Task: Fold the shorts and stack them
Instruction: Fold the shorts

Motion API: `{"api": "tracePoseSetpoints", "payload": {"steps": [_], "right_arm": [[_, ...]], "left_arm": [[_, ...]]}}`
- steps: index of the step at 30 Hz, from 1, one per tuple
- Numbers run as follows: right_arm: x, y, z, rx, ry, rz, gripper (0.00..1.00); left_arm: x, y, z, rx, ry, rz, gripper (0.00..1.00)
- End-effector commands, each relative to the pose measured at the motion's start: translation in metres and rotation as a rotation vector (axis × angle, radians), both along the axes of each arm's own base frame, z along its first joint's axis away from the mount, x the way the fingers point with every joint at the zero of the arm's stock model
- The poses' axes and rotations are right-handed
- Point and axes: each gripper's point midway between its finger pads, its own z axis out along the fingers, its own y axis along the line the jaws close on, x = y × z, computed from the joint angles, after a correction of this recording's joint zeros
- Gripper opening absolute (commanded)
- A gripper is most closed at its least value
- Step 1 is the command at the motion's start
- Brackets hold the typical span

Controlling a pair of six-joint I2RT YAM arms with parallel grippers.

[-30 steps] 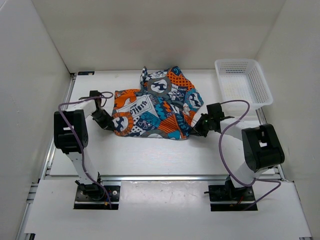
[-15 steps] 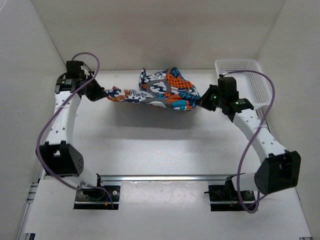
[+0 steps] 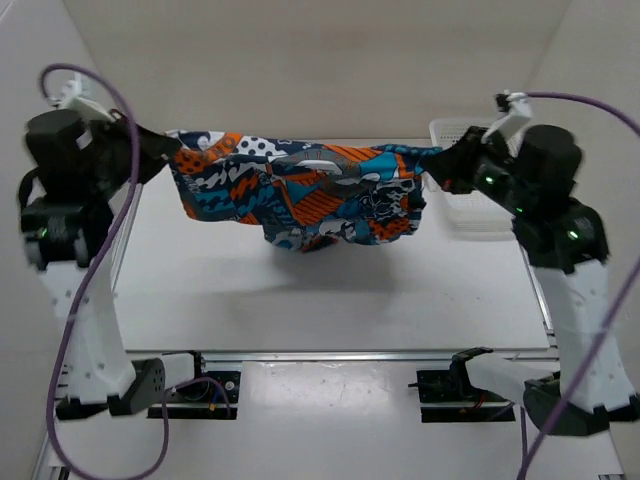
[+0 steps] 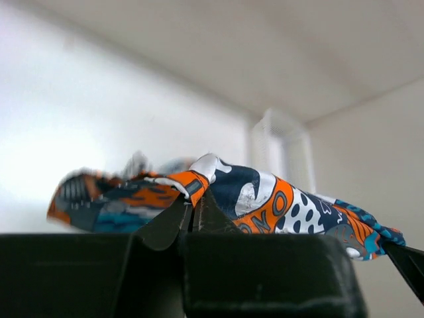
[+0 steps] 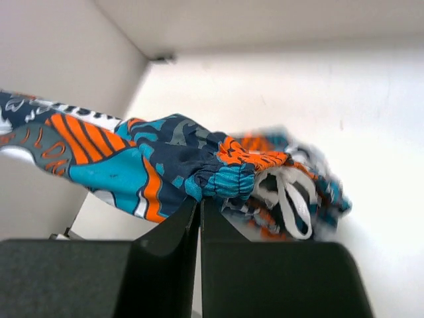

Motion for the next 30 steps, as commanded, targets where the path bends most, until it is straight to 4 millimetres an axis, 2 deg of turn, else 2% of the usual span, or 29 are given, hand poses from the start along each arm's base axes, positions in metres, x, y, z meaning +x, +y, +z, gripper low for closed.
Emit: {"api": "tracePoseSetpoints", "payload": {"steps": [1, 2, 4, 5, 6, 7, 8, 10, 13, 15, 18, 19, 20, 21, 23, 24, 25, 26, 27, 28, 29, 30], "right_arm": [[-0.057, -0.018, 0.054, -0.085, -0.208, 0.075, 0.0], [-0.079, -0.018, 0.071, -0.072, -0.254, 0.122, 0.0], [-0.102, -0.016, 0.085, -0.069, -0.303, 0.179, 0.0], [-0.119, -0.018, 0.099, -0.055, -0.346, 0.2, 0.0], [-0.129, -0.017, 0.101, -0.05, -0.351, 0.219, 0.0], [-0.136, -0.016, 0.104, -0.038, -0.354, 0.237, 0.0], [-0.15, -0.016, 0.114, -0.026, -0.394, 0.265, 0.0], [-0.159, -0.017, 0.111, -0.007, -0.355, 0.263, 0.0], [-0.167, -0.022, 0.109, 0.003, -0.327, 0.242, 0.0], [-0.162, -0.025, 0.103, -0.005, -0.306, 0.218, 0.0], [-0.144, -0.028, 0.081, -0.023, -0.224, 0.163, 0.0], [-0.136, -0.028, 0.073, -0.032, -0.194, 0.15, 0.0], [-0.13, -0.028, 0.065, -0.041, -0.169, 0.139, 0.0], [-0.112, -0.028, 0.048, -0.058, -0.11, 0.101, 0.0], [-0.084, -0.025, 0.027, -0.082, -0.051, 0.074, 0.0], [-0.07, -0.023, 0.016, -0.089, -0.013, 0.059, 0.0], [-0.043, -0.014, -0.009, -0.108, 0.054, 0.062, 0.0], [-0.028, -0.011, -0.022, -0.121, 0.088, 0.055, 0.0], [-0.003, -0.003, -0.056, -0.147, 0.18, 0.059, 0.0], [0.013, 0.002, -0.071, -0.155, 0.209, 0.06, 0.0], [0.032, 0.009, -0.081, -0.147, 0.22, 0.056, 0.0], [0.058, 0.017, -0.114, -0.16, 0.301, 0.068, 0.0]], "left_arm": [[-0.071, 0.013, 0.089, 0.058, -0.306, 0.091, 0.1], [-0.088, 0.011, 0.108, 0.062, -0.372, 0.092, 0.1], [-0.112, 0.015, 0.128, 0.07, -0.446, 0.129, 0.1], [-0.12, 0.016, 0.137, 0.072, -0.48, 0.14, 0.1], [-0.136, 0.016, 0.151, 0.074, -0.53, 0.153, 0.1], [-0.147, 0.017, 0.158, 0.075, -0.56, 0.166, 0.1], [-0.159, 0.019, 0.164, 0.076, -0.592, 0.184, 0.1], [-0.174, 0.022, 0.174, 0.077, -0.638, 0.213, 0.1], [-0.185, 0.022, 0.178, 0.069, -0.659, 0.208, 0.1], [-0.185, 0.024, 0.178, 0.065, -0.659, 0.22, 0.1], [-0.162, 0.026, 0.162, 0.078, -0.586, 0.218, 0.1], [-0.139, 0.028, 0.145, 0.09, -0.515, 0.215, 0.1], [-0.125, 0.026, 0.137, 0.091, -0.483, 0.201, 0.1], [-0.109, 0.028, 0.126, 0.101, -0.437, 0.198, 0.1], [-0.057, 0.029, 0.085, 0.104, -0.281, 0.179, 0.1], [-0.04, 0.028, 0.067, 0.104, -0.22, 0.167, 0.1], [-0.017, 0.028, 0.044, 0.102, -0.153, 0.153, 0.1], [0.009, 0.028, 0.021, 0.101, -0.08, 0.141, 0.1], [0.023, 0.025, 0.007, 0.094, -0.042, 0.117, 0.1], [0.038, 0.023, -0.008, 0.089, -0.007, 0.102, 0.1], [0.067, 0.025, -0.04, 0.088, 0.064, 0.099, 0.1], [0.081, 0.024, -0.056, 0.084, 0.101, 0.087, 0.1]]}}
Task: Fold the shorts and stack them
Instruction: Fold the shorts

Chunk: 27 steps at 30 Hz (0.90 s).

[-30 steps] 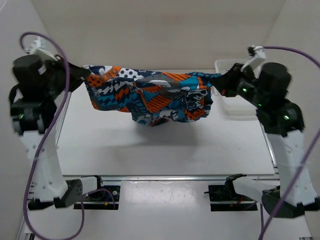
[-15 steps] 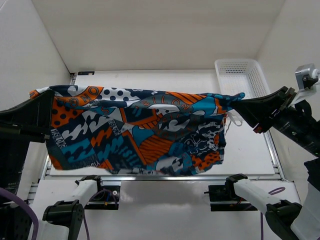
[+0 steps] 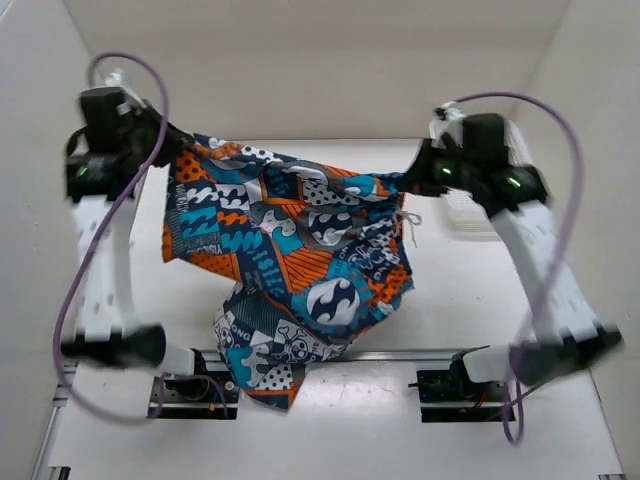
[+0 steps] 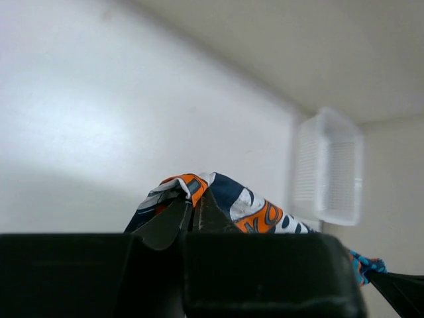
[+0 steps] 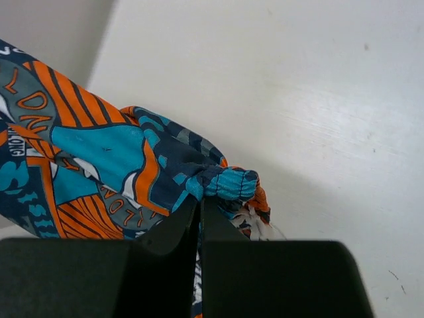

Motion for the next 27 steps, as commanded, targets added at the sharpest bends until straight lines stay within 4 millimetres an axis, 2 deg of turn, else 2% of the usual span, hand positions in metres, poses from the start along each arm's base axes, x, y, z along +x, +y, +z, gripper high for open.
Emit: {"api": "tracePoseSetpoints", "payload": {"steps": [1, 2, 3, 4, 5, 6, 7, 8, 9, 10, 11, 12, 14, 17, 19, 20, 21, 22, 23, 24, 25, 26, 27], "right_arm": [[0.082, 0.002, -0.083, -0.093, 0.151, -0.096, 0.0], [0.101, 0.006, -0.092, -0.097, 0.149, -0.104, 0.0], [0.122, 0.012, -0.133, -0.131, 0.244, -0.101, 0.0], [0.142, 0.015, -0.131, -0.135, 0.23, -0.114, 0.0], [0.156, 0.017, -0.141, -0.147, 0.243, -0.122, 0.0], [0.175, 0.023, -0.178, -0.166, 0.317, -0.125, 0.0], [0.196, 0.028, -0.167, -0.157, 0.274, -0.134, 0.0], [0.214, 0.029, -0.196, -0.163, 0.324, -0.149, 0.0], [0.227, 0.031, -0.2, -0.167, 0.315, -0.157, 0.0], [0.239, 0.032, -0.203, -0.16, 0.313, -0.179, 0.0], [0.257, 0.038, -0.183, -0.129, 0.253, -0.187, 0.0], [0.268, 0.041, -0.204, -0.14, 0.28, -0.186, 0.0], [0.292, 0.043, -0.203, -0.097, 0.26, -0.219, 0.0], [0.306, 0.048, -0.202, -0.024, 0.265, -0.202, 0.0], [0.309, 0.045, -0.203, -0.014, 0.262, -0.2, 0.0], [0.307, 0.044, -0.192, -0.008, 0.243, -0.2, 0.0], [0.304, 0.043, -0.197, -0.013, 0.257, -0.2, 0.0], [0.302, 0.043, -0.194, -0.01, 0.25, -0.2, 0.0], [0.299, 0.037, -0.181, -0.006, 0.232, -0.193, 0.0], [0.292, 0.038, -0.184, -0.008, 0.248, -0.172, 0.0], [0.286, 0.039, -0.171, 0.003, 0.236, -0.162, 0.0], [0.284, 0.033, -0.168, 0.011, 0.24, -0.163, 0.0], [0.276, 0.033, -0.174, 0.008, 0.266, -0.157, 0.0]], "left_arm": [[0.064, 0.018, -0.072, 0.035, 0.16, 0.054, 0.1], [0.078, 0.019, -0.088, 0.045, 0.194, 0.048, 0.1], [0.1, 0.017, -0.126, 0.055, 0.286, 0.03, 0.1], [0.111, 0.016, -0.142, 0.049, 0.325, 0.021, 0.1], [0.121, 0.017, -0.152, 0.057, 0.344, 0.016, 0.1], [0.138, 0.018, -0.184, 0.063, 0.412, 0.008, 0.1], [0.147, 0.019, -0.196, 0.062, 0.436, 0.007, 0.1], [0.157, 0.019, -0.195, 0.062, 0.427, 0.007, 0.1], [0.172, 0.022, -0.215, 0.067, 0.458, 0.015, 0.1], [0.179, 0.022, -0.22, 0.066, 0.462, 0.015, 0.1], [0.186, 0.023, -0.223, 0.074, 0.46, 0.01, 0.1], [0.2, 0.022, -0.225, 0.068, 0.448, 0.0, 0.1], [0.212, 0.021, -0.224, 0.064, 0.431, -0.007, 0.1], [0.232, 0.023, -0.221, 0.053, 0.394, -0.016, 0.1], [0.235, 0.023, -0.221, 0.053, 0.39, -0.016, 0.1], [0.235, 0.023, -0.221, 0.053, 0.39, -0.016, 0.1], [0.235, 0.023, -0.221, 0.053, 0.39, -0.016, 0.1], [0.229, 0.023, -0.211, 0.063, 0.375, -0.021, 0.1], [0.225, 0.02, -0.206, 0.056, 0.369, -0.034, 0.1], [0.218, 0.018, -0.208, 0.049, 0.383, -0.045, 0.1], [0.21, 0.012, -0.204, 0.05, 0.389, -0.055, 0.1], [0.198, 0.012, -0.183, 0.053, 0.354, -0.053, 0.1], [0.189, -0.001, -0.177, 0.057, 0.349, -0.076, 0.1]]}}
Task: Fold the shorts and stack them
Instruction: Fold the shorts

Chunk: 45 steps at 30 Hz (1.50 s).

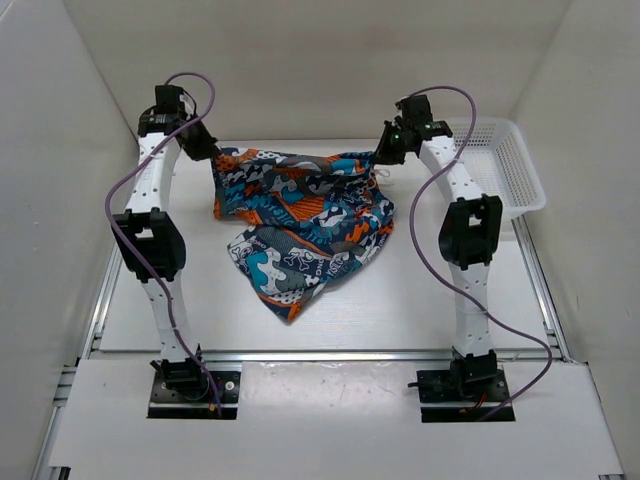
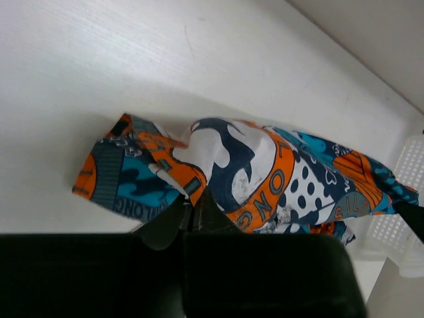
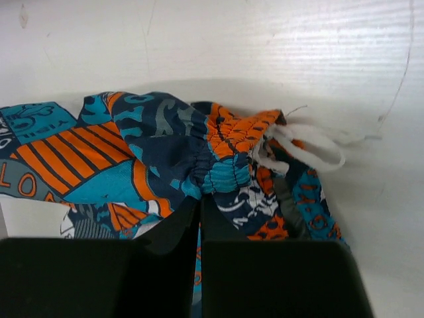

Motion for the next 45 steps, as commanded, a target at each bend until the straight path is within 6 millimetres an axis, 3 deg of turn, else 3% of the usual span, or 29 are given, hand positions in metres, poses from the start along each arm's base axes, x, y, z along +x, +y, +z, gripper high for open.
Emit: {"api": "tracePoseSetpoints", "payload": {"steps": [1, 2, 3, 4, 8, 9, 10, 11, 12, 13, 15, 17, 18, 20, 21, 24, 25, 26, 27, 29, 30, 33, 37, 42, 45], "right_arm": [[-0.018, -0.007, 0.065, 0.06, -0.092, 0.032, 0.0], [-0.023, -0.01, 0.067, 0.084, -0.076, 0.035, 0.0], [-0.033, -0.012, 0.054, 0.077, -0.036, 0.034, 0.0], [-0.04, -0.017, 0.065, 0.085, -0.044, 0.032, 0.0], [-0.068, -0.039, 0.066, 0.038, -0.028, 0.002, 0.0], [-0.079, -0.043, 0.081, 0.033, -0.054, -0.008, 0.0], [-0.089, -0.052, 0.063, 0.015, -0.012, -0.027, 0.0], [-0.094, -0.058, 0.06, -0.012, -0.018, -0.042, 0.0], [-0.1, -0.065, 0.068, -0.009, -0.038, -0.054, 0.0], [-0.109, -0.073, 0.052, -0.03, 0.0, -0.065, 0.0], [-0.121, -0.083, 0.045, -0.048, 0.017, -0.078, 0.0], [-0.137, -0.092, 0.02, -0.068, 0.084, -0.096, 0.0], [-0.143, -0.094, 0.017, -0.079, 0.09, -0.103, 0.0], [-0.158, -0.102, -0.007, -0.123, 0.144, -0.117, 0.0], [-0.161, -0.107, -0.011, -0.145, 0.151, -0.133, 0.0], [-0.169, -0.117, -0.025, -0.194, 0.186, -0.161, 0.0], [-0.168, -0.12, -0.029, -0.206, 0.196, -0.179, 0.04], [-0.17, -0.12, -0.03, -0.208, 0.205, -0.179, 0.14], [-0.168, -0.118, -0.023, -0.195, 0.188, -0.173, 0.36], [-0.167, -0.116, -0.005, -0.179, 0.144, -0.171, 0.55], [-0.168, -0.106, -0.001, -0.176, 0.124, -0.147, 0.69], [-0.165, -0.091, 0.025, -0.175, 0.052, -0.135, 0.79], [-0.171, -0.081, 0.043, -0.224, -0.015, -0.143, 0.77], [-0.2, -0.058, 0.033, -0.246, 0.005, -0.078, 0.74], [-0.221, -0.055, 0.019, -0.254, 0.038, -0.055, 0.74]], "left_arm": [[-0.043, -0.022, 0.067, -0.006, -0.101, -0.063, 0.1], [-0.062, -0.029, 0.087, -0.005, -0.128, -0.075, 0.1], [-0.074, -0.035, 0.09, 0.0, -0.128, -0.095, 0.1], [-0.087, -0.049, 0.092, -0.002, -0.127, -0.124, 0.1], [-0.165, -0.079, 0.081, -0.015, -0.078, -0.212, 0.1], [-0.179, -0.087, 0.076, -0.025, -0.065, -0.24, 0.1], [-0.194, -0.102, 0.071, -0.038, -0.046, -0.272, 0.1], [-0.217, -0.107, 0.058, -0.051, -0.004, -0.279, 0.1], [-0.228, -0.112, 0.052, -0.052, 0.011, -0.285, 0.1], [-0.239, -0.116, 0.047, -0.052, 0.024, -0.288, 0.1], [-0.271, -0.134, 0.028, -0.061, 0.079, -0.321, 0.1], [-0.297, -0.15, 0.011, -0.059, 0.126, -0.361, 0.1], [-0.314, -0.153, -0.011, -0.066, 0.198, -0.355, 0.1], [-0.33, -0.156, -0.026, -0.049, 0.222, -0.353, 0.1], [-0.346, -0.158, -0.048, -0.033, 0.291, -0.353, 0.1], [-0.371, -0.164, -0.076, -0.035, 0.365, -0.376, 0.12], [-0.379, -0.165, -0.085, -0.028, 0.401, -0.394, 0.19], [-0.388, -0.169, -0.091, -0.038, 0.437, -0.42, 0.44], [-0.397, -0.173, -0.094, -0.037, 0.454, -0.451, 0.56], [-0.403, -0.168, -0.102, -0.01, 0.478, -0.449, 0.87], [-0.403, -0.165, -0.102, -0.002, 0.475, -0.433, 1.0], [-0.399, -0.147, -0.096, 0.03, 0.461, -0.366, 1.0], [-0.4, -0.14, -0.106, 0.011, 0.479, -0.31, 1.0], [-0.395, -0.158, -0.131, -0.062, 0.52, -0.298, 1.0], [-0.379, -0.165, -0.147, -0.043, 0.532, -0.277, 1.0]]}}
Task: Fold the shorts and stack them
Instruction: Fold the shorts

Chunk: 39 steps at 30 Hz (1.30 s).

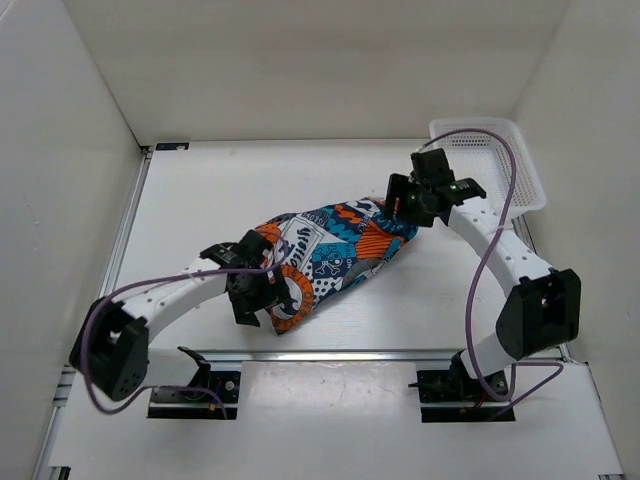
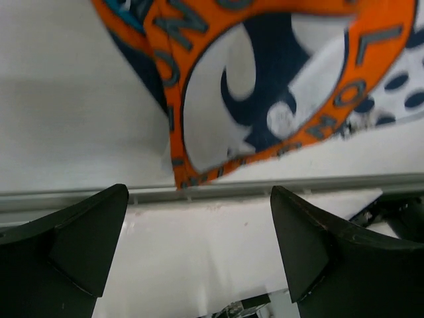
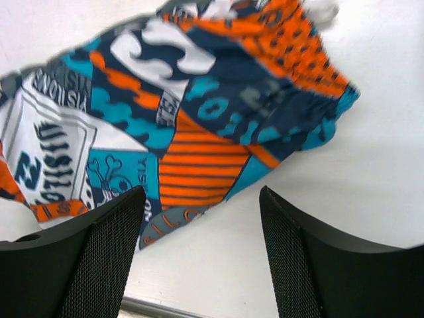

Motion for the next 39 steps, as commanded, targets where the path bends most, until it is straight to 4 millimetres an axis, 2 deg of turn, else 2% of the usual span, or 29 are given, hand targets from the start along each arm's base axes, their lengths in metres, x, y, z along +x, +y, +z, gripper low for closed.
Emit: {"api": "tracePoseSetpoints", "payload": {"steps": [1, 3, 4, 6, 7, 8, 9, 10, 11, 12, 15, 17, 18, 20, 21, 22, 24, 26, 28, 31, 33, 34, 35, 36, 37, 39], "right_arm": [[-0.021, -0.003, -0.009, -0.025, 0.016, -0.003, 0.74], [-0.033, -0.008, -0.02, -0.035, 0.042, -0.002, 0.74], [-0.037, -0.009, -0.016, -0.031, 0.03, -0.003, 0.74], [-0.044, -0.012, -0.016, -0.029, 0.026, -0.003, 0.74], [-0.05, -0.014, -0.012, -0.027, 0.022, -0.003, 0.74], [-0.053, -0.015, -0.013, -0.027, 0.022, -0.003, 0.74], [-0.056, -0.017, -0.011, -0.032, 0.018, 0.005, 0.75], [-0.063, -0.018, -0.011, -0.026, 0.027, 0.011, 0.75], [-0.067, -0.017, -0.015, -0.022, 0.038, 0.018, 0.77], [-0.073, -0.017, -0.021, -0.022, 0.063, 0.024, 0.81], [-0.088, -0.012, -0.034, 0.045, 0.119, 0.033, 0.88], [-0.084, -0.008, -0.041, 0.117, 0.136, 0.009, 0.89], [-0.085, -0.006, -0.051, 0.139, 0.164, 0.001, 0.9], [-0.071, 0.002, -0.05, 0.199, 0.135, -0.018, 0.92], [-0.07, 0.006, -0.059, 0.214, 0.162, -0.016, 0.93], [-0.06, 0.012, -0.057, 0.238, 0.143, -0.01, 0.93], [-0.051, 0.018, -0.068, 0.251, 0.166, -0.011, 0.95], [-0.036, 0.025, -0.069, 0.277, 0.139, -0.008, 0.96], [-0.028, 0.029, -0.085, 0.287, 0.164, -0.018, 0.96], [-0.003, 0.04, -0.095, 0.295, 0.144, -0.029, 0.93], [0.011, 0.043, -0.112, 0.263, 0.142, -0.044, 0.89], [0.019, 0.05, -0.111, 0.264, 0.129, -0.044, 0.85], [0.021, 0.056, -0.122, 0.258, 0.146, -0.034, 0.81], [0.027, 0.056, -0.125, 0.25, 0.144, -0.052, 0.78], [0.035, 0.063, -0.121, 0.245, 0.125, -0.044, 0.71], [0.044, 0.068, -0.127, 0.221, 0.113, -0.059, 0.64]], "left_arm": [[0.026, -0.019, -0.011, -0.035, -0.029, 0.032, 1.0], [0.039, -0.028, -0.02, -0.027, -0.012, 0.042, 1.0], [0.044, -0.032, -0.023, -0.019, -0.015, 0.048, 1.0], [0.06, -0.037, -0.026, 0.005, -0.028, 0.066, 0.85], [0.062, -0.037, -0.039, 0.038, 0.002, 0.068, 0.78], [0.068, -0.034, -0.043, 0.053, 0.004, 0.074, 0.67], [0.076, -0.029, -0.046, 0.059, 0.009, 0.09, 0.34], [0.08, -0.024, -0.05, 0.07, 0.014, 0.081, 0.17], [0.084, -0.018, -0.05, 0.073, 0.011, 0.085, 0.1], [0.089, -0.006, -0.051, 0.081, 0.02, 0.112, 0.1], [0.098, 0.021, -0.032, 0.116, -0.04, 0.141, 0.1], [0.107, 0.041, -0.016, 0.114, -0.09, 0.173, 0.1], [0.107, 0.047, -0.012, 0.116, -0.093, 0.18, 0.1], [0.112, 0.062, -0.004, 0.123, -0.125, 0.201, 0.1], [0.114, 0.065, -0.001, 0.126, -0.128, 0.203, 0.1], [0.119, 0.071, 0.001, 0.126, -0.137, 0.216, 0.1], [0.121, 0.077, 0.003, 0.135, -0.139, 0.206, 0.1], [0.123, 0.088, 0.003, 0.155, -0.137, 0.207, 0.1], [0.127, 0.092, 0.002, 0.16, -0.138, 0.205, 0.1], [0.131, 0.103, 0.0, 0.172, -0.133, 0.205, 0.1], [0.133, 0.108, 0.0, 0.18, -0.128, 0.197, 0.1], [0.136, 0.11, 0.0, 0.173, -0.122, 0.21, 0.1], [0.136, 0.114, -0.001, 0.177, -0.124, 0.208, 0.1], [0.14, 0.114, 0.0, 0.178, -0.129, 0.196, 0.1], [0.14, 0.117, 0.0, 0.179, -0.129, 0.207, 0.1], [0.143, 0.12, 0.001, 0.175, -0.132, 0.19, 0.1]]}}
